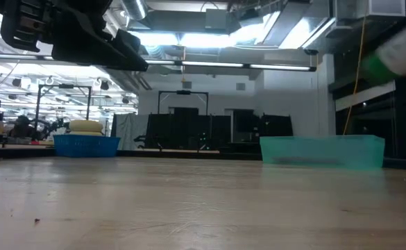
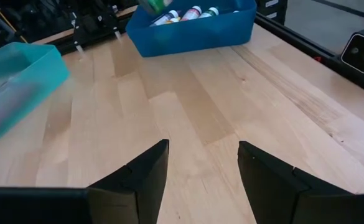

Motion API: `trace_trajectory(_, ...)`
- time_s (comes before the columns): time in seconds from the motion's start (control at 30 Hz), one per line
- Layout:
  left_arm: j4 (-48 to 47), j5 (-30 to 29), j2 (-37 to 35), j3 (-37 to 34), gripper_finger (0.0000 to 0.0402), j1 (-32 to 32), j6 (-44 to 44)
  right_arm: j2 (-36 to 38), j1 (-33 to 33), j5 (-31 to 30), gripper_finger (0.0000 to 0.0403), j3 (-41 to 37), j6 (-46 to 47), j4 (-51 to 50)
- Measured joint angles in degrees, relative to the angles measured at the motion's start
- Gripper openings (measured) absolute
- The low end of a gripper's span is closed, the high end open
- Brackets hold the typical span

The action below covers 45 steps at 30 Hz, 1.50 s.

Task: Pick & Place Food Item
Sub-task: Put the green food coloring bottle into the bottom blue bin, then return to Home Position

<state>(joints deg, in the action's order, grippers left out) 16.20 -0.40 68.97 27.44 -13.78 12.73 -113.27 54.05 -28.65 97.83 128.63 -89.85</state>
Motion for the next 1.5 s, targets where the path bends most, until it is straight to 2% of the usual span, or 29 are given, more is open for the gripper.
trace_trajectory(0.23, -0.13, 0.02, 0.00, 0.00, 0.0189, 0.00, 0.00, -0.02, 2.25, 3.80, 0.0115, -0.01, 0.42, 2.20)
trace_trajectory(0.47, -0.15, 1.03, 0.00, 0.00, 0.0189, 0.00, -0.04, -1.51, 5.83, 16.96, 0.0115, -0.01, 1.49, 2.82)
trace_trajectory(0.57, -0.15, 1.05, 0.00, 0.00, 0.0189, 0.00, -0.15, -1.70, 7.07, 20.42, 0.0115, -0.01, 1.50, 4.19)
trace_trajectory(0.77, -0.15, 1.46, 0.00, 0.00, 0.0189, 0.00, -0.11, -1.70, 7.29, 20.43, 0.0127, -0.01, 1.19, 4.60)
trace_trajectory(0.93, -0.15, 1.46, 0.00, 0.00, 0.0189, 0.00, -0.07, -1.70, 7.31, 19.92, 0.0182, -0.01, 0.32, 4.78)
trace_trajectory(1.1, -0.19, 1.47, 0.00, 0.00, 0.0189, 0.00, -0.07, -1.70, 7.21, 16.55, 0.0230, -0.01, 0.10, 4.82)
trace_trajectory(1.2, -0.17, 1.46, 0.00, 0.00, 0.0189, 0.00, -0.06, -1.70, 6.98, 12.45, 0.0244, -0.01, -0.02, 5.72)
trace_trajectory(1.27, 0.49, 1.44, 0.02, 0.00, 0.0189, 0.00, -0.04, -1.73, 6.69, 5.67, 0.0247, -0.03, -0.30, 6.76)
trace_trajectory(1.4, 9.71, 3.19, -0.19, 0.00, 0.0189, -0.36, -0.64, -1.73, 5.69, -15.90, 0.0244, -0.03, -3.68, 8.89)
trace_trajectory(1.5, 18.66, 8.15, -1.82, 0.00, 0.0189, -0.82, -1.26, -1.73, 4.78, -32.77, 0.0236, -0.03, -9.77, 10.48)
